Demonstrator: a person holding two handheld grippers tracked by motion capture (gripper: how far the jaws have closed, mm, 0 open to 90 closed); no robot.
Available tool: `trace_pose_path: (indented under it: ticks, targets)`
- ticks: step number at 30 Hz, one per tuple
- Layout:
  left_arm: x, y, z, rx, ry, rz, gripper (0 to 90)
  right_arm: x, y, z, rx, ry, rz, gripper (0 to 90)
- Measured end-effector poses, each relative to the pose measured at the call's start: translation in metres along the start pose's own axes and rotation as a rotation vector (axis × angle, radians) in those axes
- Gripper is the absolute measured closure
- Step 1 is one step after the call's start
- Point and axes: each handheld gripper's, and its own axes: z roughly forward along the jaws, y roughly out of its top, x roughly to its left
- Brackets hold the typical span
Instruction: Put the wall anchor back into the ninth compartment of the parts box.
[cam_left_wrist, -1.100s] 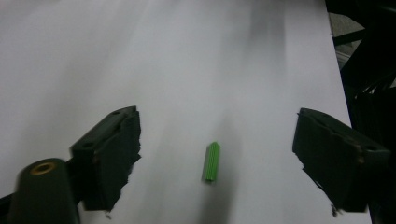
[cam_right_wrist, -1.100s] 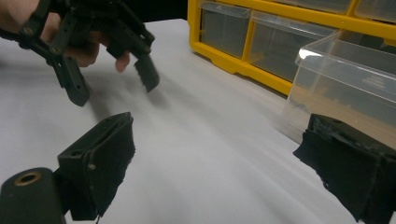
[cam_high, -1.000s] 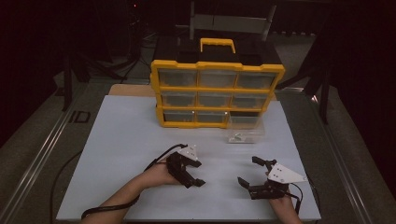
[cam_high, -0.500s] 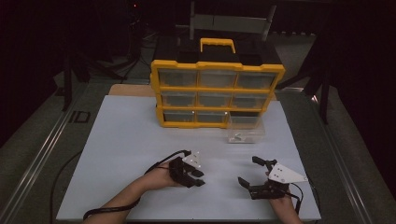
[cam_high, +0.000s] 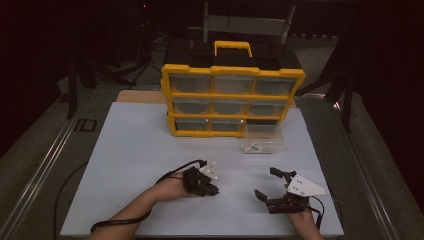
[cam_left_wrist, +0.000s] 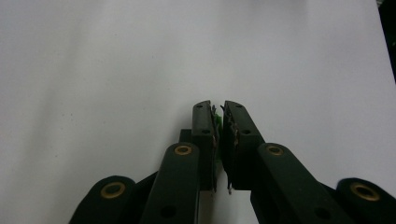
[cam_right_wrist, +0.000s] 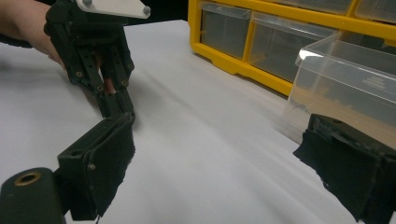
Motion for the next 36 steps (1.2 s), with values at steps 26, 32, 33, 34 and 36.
trace_pose_path:
  ticks: [26, 32, 33, 34, 36]
  targets:
    - [0.035, 0.069, -0.059, -0.028, 0.042, 0.051, 84.8, -0.001, 0.000, 0.000, -0.004, 0.001, 0.002, 9.0]
    - [0.044, 0.089, -0.070, -0.039, 0.058, 0.063, 84.8, -0.001, 0.000, 0.000, -0.002, 0.001, 0.003, 9.0]
    - [0.046, 0.093, -0.071, -0.038, 0.065, 0.068, 84.8, -0.001, 0.000, 0.000, -0.002, 0.001, 0.002, 9.0]
    - [0.048, 0.096, -0.073, -0.039, 0.070, 0.067, 84.8, -0.001, 0.000, 0.000, -0.001, 0.000, 0.002, 9.0]
    - [0.051, 0.101, -0.075, -0.051, 0.068, 0.064, 84.8, -0.001, 0.000, -0.001, -0.004, 0.001, 0.003, 9.0]
